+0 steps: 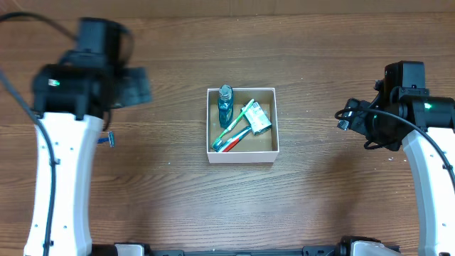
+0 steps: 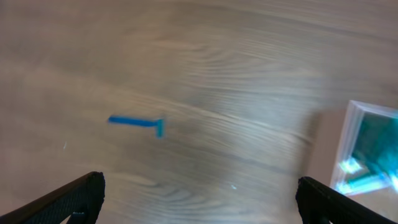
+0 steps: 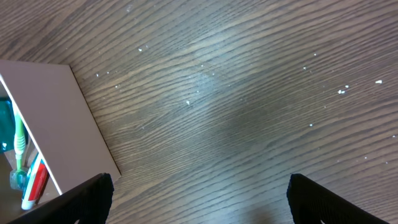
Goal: Pack container
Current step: 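Move the left gripper to the blue razor and grasp it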
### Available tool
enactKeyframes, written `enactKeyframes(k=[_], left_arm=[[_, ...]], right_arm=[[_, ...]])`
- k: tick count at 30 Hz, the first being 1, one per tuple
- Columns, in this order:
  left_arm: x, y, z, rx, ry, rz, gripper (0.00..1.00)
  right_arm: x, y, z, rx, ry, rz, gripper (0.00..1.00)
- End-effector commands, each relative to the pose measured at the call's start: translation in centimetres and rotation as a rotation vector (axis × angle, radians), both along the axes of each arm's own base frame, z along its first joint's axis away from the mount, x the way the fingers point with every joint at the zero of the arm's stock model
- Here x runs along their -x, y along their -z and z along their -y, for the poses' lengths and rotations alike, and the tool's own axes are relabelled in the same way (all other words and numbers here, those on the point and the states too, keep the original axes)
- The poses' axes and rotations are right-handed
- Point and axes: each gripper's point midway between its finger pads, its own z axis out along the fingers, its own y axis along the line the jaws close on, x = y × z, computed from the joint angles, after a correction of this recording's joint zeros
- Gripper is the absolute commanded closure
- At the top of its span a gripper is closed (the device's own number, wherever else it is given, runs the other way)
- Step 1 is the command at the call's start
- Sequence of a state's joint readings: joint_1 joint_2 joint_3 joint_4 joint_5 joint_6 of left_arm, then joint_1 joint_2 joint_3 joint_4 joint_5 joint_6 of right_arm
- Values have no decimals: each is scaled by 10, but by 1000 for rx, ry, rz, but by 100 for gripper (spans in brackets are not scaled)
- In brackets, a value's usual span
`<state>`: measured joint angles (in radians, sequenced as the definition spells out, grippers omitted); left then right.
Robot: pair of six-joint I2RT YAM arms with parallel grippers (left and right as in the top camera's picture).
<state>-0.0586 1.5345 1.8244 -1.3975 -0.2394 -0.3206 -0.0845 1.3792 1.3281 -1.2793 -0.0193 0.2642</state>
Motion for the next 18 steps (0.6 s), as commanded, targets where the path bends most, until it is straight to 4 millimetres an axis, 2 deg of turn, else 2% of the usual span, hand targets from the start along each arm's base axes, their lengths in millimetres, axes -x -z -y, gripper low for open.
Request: enactKeyframes(k=[1,4,8,12,18], left_arm=[[3,37,-51,129,-216,-54,0],[7,74,-88,206,-337,-89,0],[14,130,-121,309,-546,-129,0],[16,180,-136,404,-741,-166,0],[9,228,-143,432,-849,-217,0]], right_arm=[[0,-3,0,1,-4,14,8],[0,-3,0,1,-4,14,8],[0,-3,0,1,-4,13,8],[1,-3,0,0,-4,10,8],[1,-3,0,0,-4,8,8]])
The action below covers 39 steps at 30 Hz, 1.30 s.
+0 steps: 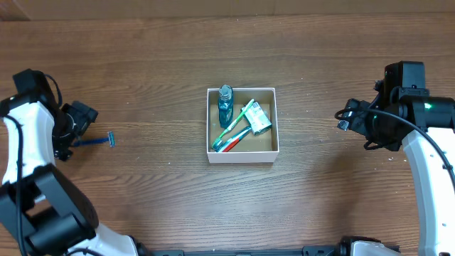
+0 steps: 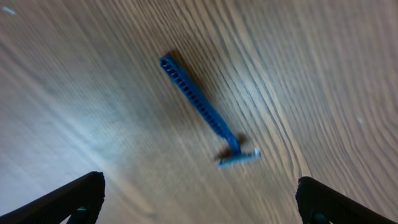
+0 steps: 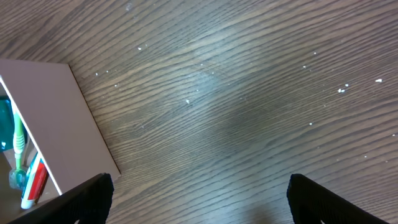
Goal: Pack container
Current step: 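Move the left gripper to the blue razor and grasp it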
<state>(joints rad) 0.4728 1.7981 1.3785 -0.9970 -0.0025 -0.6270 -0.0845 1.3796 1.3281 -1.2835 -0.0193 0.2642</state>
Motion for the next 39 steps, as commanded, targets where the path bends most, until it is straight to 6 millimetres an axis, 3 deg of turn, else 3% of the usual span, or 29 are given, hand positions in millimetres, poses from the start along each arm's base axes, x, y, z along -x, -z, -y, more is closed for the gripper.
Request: enactKeyframes(k=[1,10,19,21,24,26,33,39], left_arm=[[-5,29,3,61,-122,-27,0],[3,85,7,123,-193,-153,0],[11,107,10,139,-207,-216,2],[11,107,10,138,-207,-216,16],[14,107,12,145,-206,-230,49],[16,106,13,148,-206,-237,60],[20,106,15,157,-202,-255,73],[21,105,15,158,-203,-262,91]], right_arm=[[0,-3,0,1,-4,13,8],[1,-3,0,0,-4,10,8],[1,-3,0,0,-4,8,8],[1,-3,0,0,-4,7,8],[1,-3,0,0,-4,7,8],[1,-3,0,0,-4,7,8],[2,-3,0,0,-4,7,8],[2,-3,0,0,-4,7,8]])
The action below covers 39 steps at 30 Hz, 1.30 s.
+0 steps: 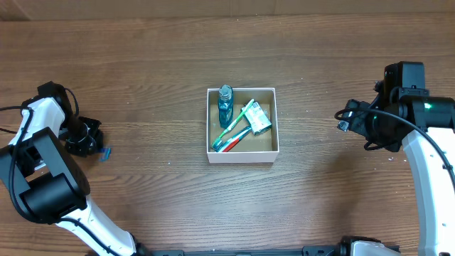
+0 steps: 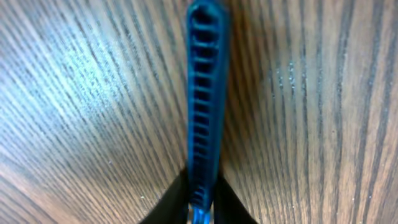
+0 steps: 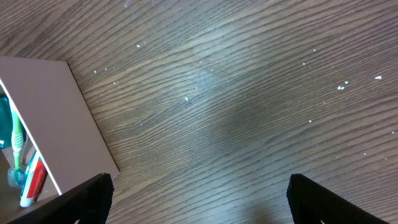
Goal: Pack container
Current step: 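Move the left gripper to the blue razor and grasp it, then carry the razor with the left gripper and release it in the box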
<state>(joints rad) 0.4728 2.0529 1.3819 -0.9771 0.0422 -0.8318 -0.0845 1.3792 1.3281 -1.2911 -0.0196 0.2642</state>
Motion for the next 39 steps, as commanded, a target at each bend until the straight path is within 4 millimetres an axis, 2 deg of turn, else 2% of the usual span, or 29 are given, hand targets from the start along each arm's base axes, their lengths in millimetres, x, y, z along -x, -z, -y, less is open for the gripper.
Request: enactKeyframes(k=[1,6,10,14,18,19,23,24,25,27,31,36,39], left_arm=[[13,19,3,13,6,-75,93],[9,14,1,9,34,-60,96],[-4,-7,-3,-11,86,-15,96],[-29,-52,1,-63,154,100,96],[-55,-112,24,-143,306,258,96],[-63,-134,41,-172,391,318,96],[-78,-185,98,-242,663,470,96],[-81,-199,123,-264,787,520,96],[-83,-207,140,-276,871,550,96],[-83,-223,190,-304,1118,619,96],[-68,-230,272,-375,1504,645,96],[-44,-225,341,-478,1847,625,96],[-33,-220,373,-473,1956,644,96]], right_arm=[[0,-3,0,1,-4,14,8],[0,-3,0,1,-4,14,8],[-1,-3,0,1,-4,15,8],[0,-3,0,1,-4,15,8],[0,-3,0,2,-4,15,8],[-1,-3,0,2,-4,15,8],[-2,-4,0,2,-4,21,8],[-2,-4,0,2,-4,22,8],[-2,-4,0,2,-4,23,8],[-2,-4,0,2,-4,22,8],[-2,-4,0,2,-4,23,8],[-4,-4,0,3,-4,29,8],[-5,-4,0,3,-4,32,8]])
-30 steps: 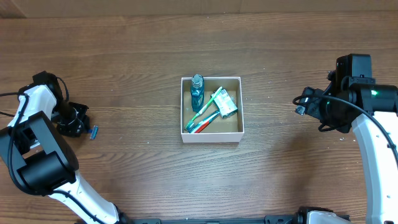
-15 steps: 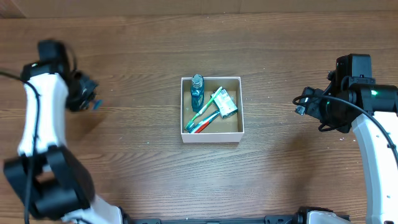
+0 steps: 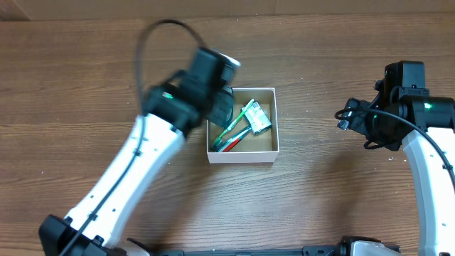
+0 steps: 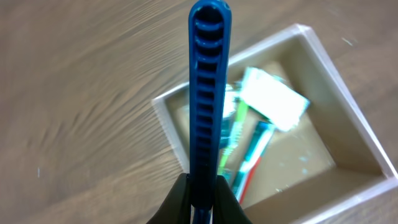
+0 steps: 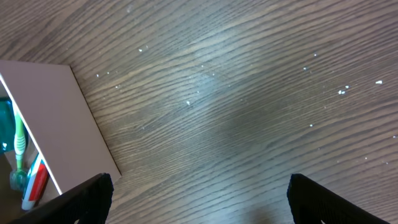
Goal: Pack container
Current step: 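Carry the razor with the left gripper and release it in the box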
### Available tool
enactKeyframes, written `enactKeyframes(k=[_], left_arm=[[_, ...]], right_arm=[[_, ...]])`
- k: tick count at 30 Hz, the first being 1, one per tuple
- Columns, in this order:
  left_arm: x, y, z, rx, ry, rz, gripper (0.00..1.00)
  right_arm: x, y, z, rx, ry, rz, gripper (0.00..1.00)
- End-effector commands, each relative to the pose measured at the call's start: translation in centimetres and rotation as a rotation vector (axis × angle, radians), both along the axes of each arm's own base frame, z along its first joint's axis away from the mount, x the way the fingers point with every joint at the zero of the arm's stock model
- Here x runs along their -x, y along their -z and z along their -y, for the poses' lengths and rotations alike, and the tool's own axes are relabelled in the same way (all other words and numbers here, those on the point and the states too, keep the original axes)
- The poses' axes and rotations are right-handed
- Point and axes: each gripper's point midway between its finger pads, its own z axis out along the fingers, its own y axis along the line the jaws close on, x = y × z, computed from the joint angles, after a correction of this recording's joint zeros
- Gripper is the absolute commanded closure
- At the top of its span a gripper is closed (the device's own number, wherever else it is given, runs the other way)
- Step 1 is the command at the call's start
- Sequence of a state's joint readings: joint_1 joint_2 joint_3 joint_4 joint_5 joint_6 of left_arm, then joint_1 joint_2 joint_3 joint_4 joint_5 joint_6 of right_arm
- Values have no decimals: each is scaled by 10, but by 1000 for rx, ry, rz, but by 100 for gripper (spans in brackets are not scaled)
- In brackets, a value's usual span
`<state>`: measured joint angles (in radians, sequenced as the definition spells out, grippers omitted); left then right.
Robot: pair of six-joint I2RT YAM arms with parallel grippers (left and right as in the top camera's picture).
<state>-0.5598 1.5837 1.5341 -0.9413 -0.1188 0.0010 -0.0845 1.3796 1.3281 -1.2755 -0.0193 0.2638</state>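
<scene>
A white cardboard box stands mid-table and holds toothbrushes and a small green-and-white packet. My left gripper is shut on a blue razor, whose ribbed handle points up in the left wrist view, above the box's left edge. In the overhead view the left wrist hangs over the box's upper left corner and hides that corner. My right gripper stands open over bare wood to the right of the box.
The wooden table runs all round the box. My right arm stays at the right edge of the table. The left arm stretches diagonally from the bottom left toward the box.
My left gripper, shut on the razor at the table's far left, now holds it in the air over the box's left edge. The right arm has not moved.
The razor lay on the wood at the far left with my left gripper open above it. Then the open gripper was nearer the razor. Then it was shut on the handle on the table. Now the razor is held over the box.
</scene>
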Motion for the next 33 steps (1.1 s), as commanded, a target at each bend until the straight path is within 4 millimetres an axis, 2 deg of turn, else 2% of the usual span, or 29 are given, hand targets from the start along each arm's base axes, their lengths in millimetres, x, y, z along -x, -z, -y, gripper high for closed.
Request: enactKeyframes(k=[1,4,7,14,19,20,22,25,27,30,33], left_arm=[[7,7,27,-131,169,53,96],[8,25,37,-151,194,15,96],[7,50,43,-167,209,-47,96],[4,111,45,-250,216,-176,96],[7,136,43,-287,219,-236,96],[8,139,42,-293,220,-245,91],[8,139,42,-295,220,-248,87],[8,137,42,-293,219,-242,48],[9,133,42,-294,220,-243,37],[10,115,40,-285,205,-240,34],[12,85,39,-254,163,-226,33]], right_arm=[[-1,-4,0,1,-3,18,8],[-1,-4,0,1,-3,18,8],[-1,-4,0,1,-3,18,8],[-1,-3,0,1,-3,17,8],[0,-3,0,1,-3,15,8],[0,-3,0,1,-3,15,8],[0,-3,0,1,-3,15,8],[0,-3,0,1,-3,15,8],[0,-3,0,1,-3,15,8],[0,-3,0,1,-3,15,8],[-2,-4,0,2,-3,20,8]])
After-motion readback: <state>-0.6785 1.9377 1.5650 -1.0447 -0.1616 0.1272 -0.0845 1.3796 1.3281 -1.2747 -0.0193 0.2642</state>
